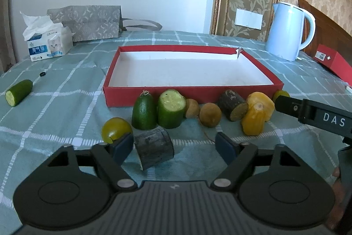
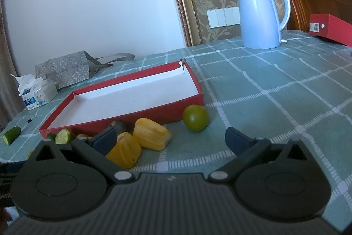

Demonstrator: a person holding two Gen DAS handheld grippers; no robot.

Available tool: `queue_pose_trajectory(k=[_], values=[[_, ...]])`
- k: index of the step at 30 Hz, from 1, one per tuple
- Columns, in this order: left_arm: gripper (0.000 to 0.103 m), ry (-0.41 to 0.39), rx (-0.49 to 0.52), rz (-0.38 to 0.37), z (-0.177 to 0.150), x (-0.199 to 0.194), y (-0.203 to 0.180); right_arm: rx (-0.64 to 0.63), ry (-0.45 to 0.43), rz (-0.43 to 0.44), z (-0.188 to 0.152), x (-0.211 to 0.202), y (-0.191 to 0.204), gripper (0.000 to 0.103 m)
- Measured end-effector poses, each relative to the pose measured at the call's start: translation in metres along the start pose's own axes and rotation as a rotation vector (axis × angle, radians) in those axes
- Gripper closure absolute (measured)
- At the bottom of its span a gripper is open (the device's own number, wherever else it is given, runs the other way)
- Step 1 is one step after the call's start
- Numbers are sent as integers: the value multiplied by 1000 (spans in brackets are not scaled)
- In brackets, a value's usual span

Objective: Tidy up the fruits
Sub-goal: 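Close the left tool on the dark cut vegetable chunk, then lift the dark chunk with the left tool while the right tool grasps a yellow jackfruit piece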

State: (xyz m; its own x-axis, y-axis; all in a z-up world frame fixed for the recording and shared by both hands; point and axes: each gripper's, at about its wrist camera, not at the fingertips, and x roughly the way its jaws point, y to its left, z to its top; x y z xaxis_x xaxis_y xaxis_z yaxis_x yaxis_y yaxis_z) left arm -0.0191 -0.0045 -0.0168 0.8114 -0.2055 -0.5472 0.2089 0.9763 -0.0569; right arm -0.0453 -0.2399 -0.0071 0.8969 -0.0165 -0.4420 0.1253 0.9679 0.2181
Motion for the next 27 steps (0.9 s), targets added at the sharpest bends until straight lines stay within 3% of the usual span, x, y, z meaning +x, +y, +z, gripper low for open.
queue_pose_trajectory(k=[2, 10, 14, 18, 22, 27], values=[[40, -3, 15, 11, -1, 0, 0, 1, 1, 1, 0, 0, 0, 0], [70, 11, 18, 11, -5, 3, 5, 14, 15, 8, 0, 2, -3, 0], [71, -1, 31, 6, -8, 2, 5, 34, 26, 28, 0, 3, -9, 0], [71, -8, 38, 3, -9, 0, 4, -12, 93, 64, 2, 2, -17, 0], [71, -16, 24, -20, -9, -3, 8, 41, 102, 58, 3, -5, -40, 0], [71, -13, 10, -29, -10, -4, 13, 20, 133, 22, 6, -4, -59, 0]])
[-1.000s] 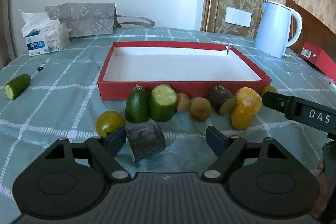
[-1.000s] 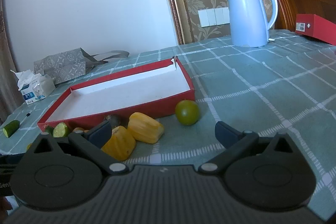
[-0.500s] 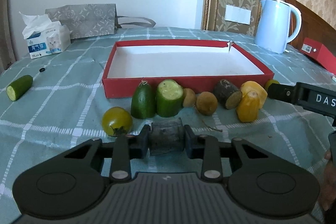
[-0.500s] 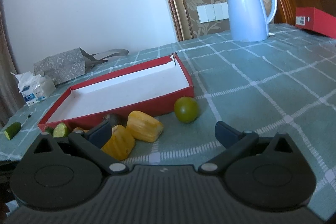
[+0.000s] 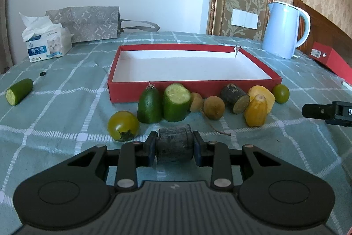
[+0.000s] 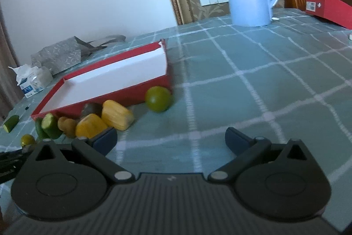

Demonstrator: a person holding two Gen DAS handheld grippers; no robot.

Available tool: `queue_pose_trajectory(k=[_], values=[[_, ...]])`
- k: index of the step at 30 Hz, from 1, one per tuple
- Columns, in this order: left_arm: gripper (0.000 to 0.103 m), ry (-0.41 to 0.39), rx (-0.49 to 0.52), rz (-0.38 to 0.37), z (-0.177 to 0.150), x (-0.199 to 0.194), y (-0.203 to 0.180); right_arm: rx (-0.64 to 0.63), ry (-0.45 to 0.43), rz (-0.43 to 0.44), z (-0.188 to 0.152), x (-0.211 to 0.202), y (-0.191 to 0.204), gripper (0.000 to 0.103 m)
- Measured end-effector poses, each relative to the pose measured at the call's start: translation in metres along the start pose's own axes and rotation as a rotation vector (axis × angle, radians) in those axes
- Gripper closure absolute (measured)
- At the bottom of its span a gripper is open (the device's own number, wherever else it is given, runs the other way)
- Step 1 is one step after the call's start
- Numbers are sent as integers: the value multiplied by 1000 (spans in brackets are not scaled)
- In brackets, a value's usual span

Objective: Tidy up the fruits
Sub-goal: 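Lift the dark chunk with the left tool while the right tool grasps a yellow jackfruit piece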

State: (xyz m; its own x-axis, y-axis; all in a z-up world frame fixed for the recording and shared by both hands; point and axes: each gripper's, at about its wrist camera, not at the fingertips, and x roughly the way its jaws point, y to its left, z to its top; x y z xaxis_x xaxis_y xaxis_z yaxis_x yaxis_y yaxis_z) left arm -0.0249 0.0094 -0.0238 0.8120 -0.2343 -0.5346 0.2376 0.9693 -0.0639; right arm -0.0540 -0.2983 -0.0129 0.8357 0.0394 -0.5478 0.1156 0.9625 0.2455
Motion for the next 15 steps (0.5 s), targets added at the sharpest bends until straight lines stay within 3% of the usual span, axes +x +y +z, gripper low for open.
queue_pose_trajectory(k=[5, 7, 10, 14, 15], values=[[71, 1, -17, -1, 1, 1, 4, -29, 34, 85, -1, 5, 13, 0], [71, 1, -21, -2, 1, 1, 5, -77, 36, 110, -3, 8, 30, 27], [71, -3, -17, -2, 0, 0, 5, -135, 83, 149, -4, 19, 53, 35], [71, -9, -28, -8, 0, -3, 9, -156, 103, 193, -2, 22, 73, 39], [71, -10, -34, -12, -1, -3, 11, -161, 101, 204, -1, 22, 78, 46]])
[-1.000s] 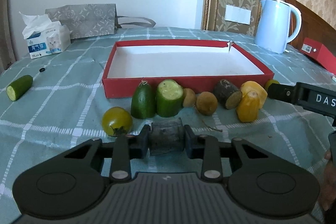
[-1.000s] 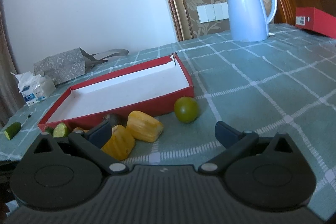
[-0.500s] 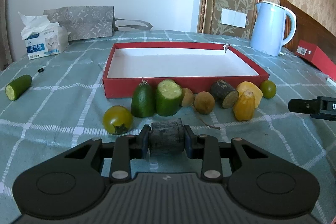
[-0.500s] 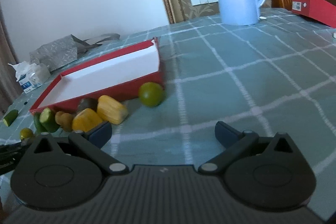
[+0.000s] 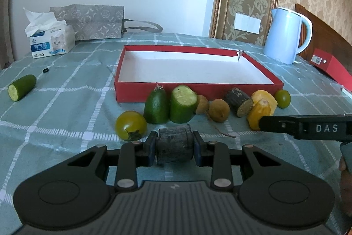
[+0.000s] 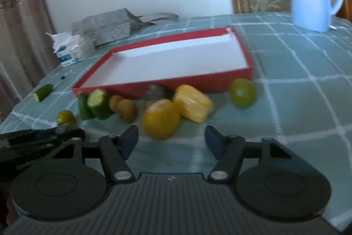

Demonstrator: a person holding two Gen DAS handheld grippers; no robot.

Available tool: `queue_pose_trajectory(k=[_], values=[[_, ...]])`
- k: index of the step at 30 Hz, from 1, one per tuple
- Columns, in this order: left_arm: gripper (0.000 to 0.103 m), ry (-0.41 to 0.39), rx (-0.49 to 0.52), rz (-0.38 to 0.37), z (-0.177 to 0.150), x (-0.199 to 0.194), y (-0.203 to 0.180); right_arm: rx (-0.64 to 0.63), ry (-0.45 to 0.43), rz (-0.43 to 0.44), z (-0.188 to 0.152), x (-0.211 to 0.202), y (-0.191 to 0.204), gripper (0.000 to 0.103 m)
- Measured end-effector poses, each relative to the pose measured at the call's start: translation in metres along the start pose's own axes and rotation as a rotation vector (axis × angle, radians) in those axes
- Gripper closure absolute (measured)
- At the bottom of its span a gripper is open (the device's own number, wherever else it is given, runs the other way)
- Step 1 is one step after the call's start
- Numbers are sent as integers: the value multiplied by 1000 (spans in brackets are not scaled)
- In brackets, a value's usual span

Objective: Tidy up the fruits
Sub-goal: 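Lift the dark chunk with the left tool while the right tool grasps a yellow jackfruit piece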

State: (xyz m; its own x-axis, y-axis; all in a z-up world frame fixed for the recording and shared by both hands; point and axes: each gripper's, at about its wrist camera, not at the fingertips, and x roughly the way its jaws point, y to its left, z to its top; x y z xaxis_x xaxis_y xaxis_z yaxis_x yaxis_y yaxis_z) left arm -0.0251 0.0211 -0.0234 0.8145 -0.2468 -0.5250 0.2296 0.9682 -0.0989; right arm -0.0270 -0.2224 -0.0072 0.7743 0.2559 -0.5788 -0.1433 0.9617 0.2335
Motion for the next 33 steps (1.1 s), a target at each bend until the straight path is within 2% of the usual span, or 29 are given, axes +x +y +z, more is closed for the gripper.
queue_pose_trajectory(k=[3, 4, 6, 12, 17, 22, 27, 33], values=[[71, -2, -7, -3, 0, -1, 3, -18, 16, 8, 2, 7, 10, 57], [71, -4, -9, -5, -1, -2, 4, -19, 26, -2, 3, 11, 12, 64], [71, -5, -10, -8, -1, -2, 6, -13, 31, -28, 4, 17, 16, 69], [71, -5, -14, -18, -1, -2, 8, -51, 20, -96, 6, 26, 27, 71], [71, -3, -27, -31, -2, -3, 11, -68, 1, -99, 3, 25, 28, 74], [71, -4, -32, -37, 1, -5, 13, -24, -24, -55, 4, 15, 17, 76], [71, -7, -79, -81, 10, -10, 22, 30, -16, 21, 3, 9, 4, 76], [71, -43, -32, -43, 31, -11, 15, 52, -53, 72, 1, 5, -3, 77]])
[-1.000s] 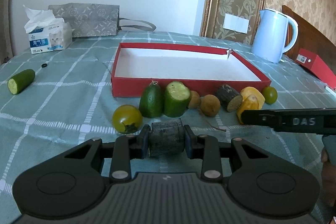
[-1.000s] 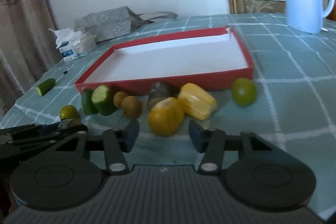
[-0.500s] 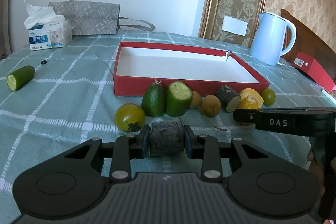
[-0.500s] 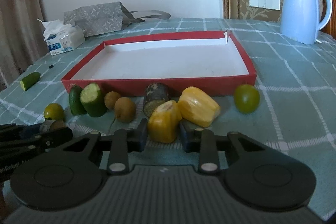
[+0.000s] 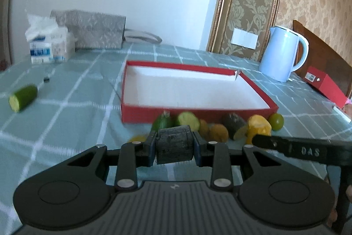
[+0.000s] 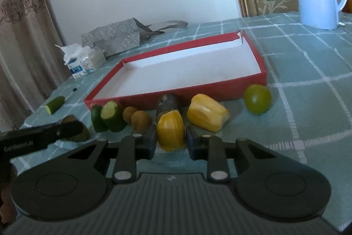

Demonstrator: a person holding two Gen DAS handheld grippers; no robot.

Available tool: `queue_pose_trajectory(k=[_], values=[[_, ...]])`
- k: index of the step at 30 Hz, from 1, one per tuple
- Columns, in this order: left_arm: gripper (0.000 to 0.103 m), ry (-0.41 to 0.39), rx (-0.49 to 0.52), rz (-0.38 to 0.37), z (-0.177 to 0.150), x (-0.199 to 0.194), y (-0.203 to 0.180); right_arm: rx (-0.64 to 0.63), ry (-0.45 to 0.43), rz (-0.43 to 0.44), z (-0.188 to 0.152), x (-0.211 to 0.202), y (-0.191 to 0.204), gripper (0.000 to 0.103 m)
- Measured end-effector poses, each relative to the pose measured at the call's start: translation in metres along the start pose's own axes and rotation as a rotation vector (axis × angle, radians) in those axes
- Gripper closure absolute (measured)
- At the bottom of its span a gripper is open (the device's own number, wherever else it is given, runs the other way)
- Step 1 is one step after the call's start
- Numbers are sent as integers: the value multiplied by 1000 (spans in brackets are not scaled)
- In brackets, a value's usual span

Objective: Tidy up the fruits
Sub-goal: 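Lift the dark chunk with the left tool while the right tool grasps a yellow jackfruit piece, then carry the dark chunk into the red tray and open the left tool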

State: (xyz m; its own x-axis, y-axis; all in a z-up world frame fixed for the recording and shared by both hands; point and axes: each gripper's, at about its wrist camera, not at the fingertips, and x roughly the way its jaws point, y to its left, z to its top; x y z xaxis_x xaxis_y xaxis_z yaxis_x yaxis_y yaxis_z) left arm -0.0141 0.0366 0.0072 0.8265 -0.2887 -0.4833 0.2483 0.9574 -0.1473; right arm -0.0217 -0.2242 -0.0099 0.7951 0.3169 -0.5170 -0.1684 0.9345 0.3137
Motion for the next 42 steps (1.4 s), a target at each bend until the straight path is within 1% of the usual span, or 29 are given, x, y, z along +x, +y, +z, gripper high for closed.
queue_pose_trajectory(k=[5, 8, 10, 12, 14, 20, 25, 30, 31, 33, 34, 35, 37, 39, 41, 42], values=[[71, -38, 51, 3, 29, 11, -12, 10, -33, 24, -1, -2, -3, 77], [71, -54, 78, 10, 49, 26, -20, 16, -42, 36, -2, -2, -5, 77], [71, -50, 84, 14, 62, 41, -22, 16, -47, 35, -2, -2, -6, 77], [71, -27, 78, 11, 72, 59, -23, 19, -51, 37, -2, -2, -7, 77], [71, 0, 68, 27, 79, 77, -22, 24, -53, 37, -2, -1, -8, 77], [71, 82, 77, 65, 85, 126, -20, 8, -61, 29, -3, -1, -6, 77], [71, 136, 78, 77, 85, 149, -17, -3, -65, 26, -3, -1, -4, 77], [70, 162, 86, 104, 80, 162, -18, -18, -66, 21, -2, 0, -1, 77], [69, 161, 91, 112, 79, 162, -18, -18, -65, 21, -2, 0, -1, 77], [54, 154, 98, 119, 79, 160, -17, -18, -65, 21, -2, 1, -1, 77], [40, 142, 92, 121, 80, 157, -17, -21, -64, 20, -2, 1, -1, 77], [33, 119, 86, 130, 80, 153, -16, -26, -64, 19, -2, 2, 0, 77], [29, 78, 80, 152, 80, 142, -14, -33, -67, 17, -3, 1, 1, 77], [29, 35, 62, 185, 80, 128, -11, -39, -67, 14, -3, 2, 2, 77], [25, -8, 44, 203, 76, 106, -6, -41, -68, 13, -3, 1, 2, 77], [25, -30, 36, 207, 70, 92, -5, -41, -69, 12, -3, 1, 2, 77]])
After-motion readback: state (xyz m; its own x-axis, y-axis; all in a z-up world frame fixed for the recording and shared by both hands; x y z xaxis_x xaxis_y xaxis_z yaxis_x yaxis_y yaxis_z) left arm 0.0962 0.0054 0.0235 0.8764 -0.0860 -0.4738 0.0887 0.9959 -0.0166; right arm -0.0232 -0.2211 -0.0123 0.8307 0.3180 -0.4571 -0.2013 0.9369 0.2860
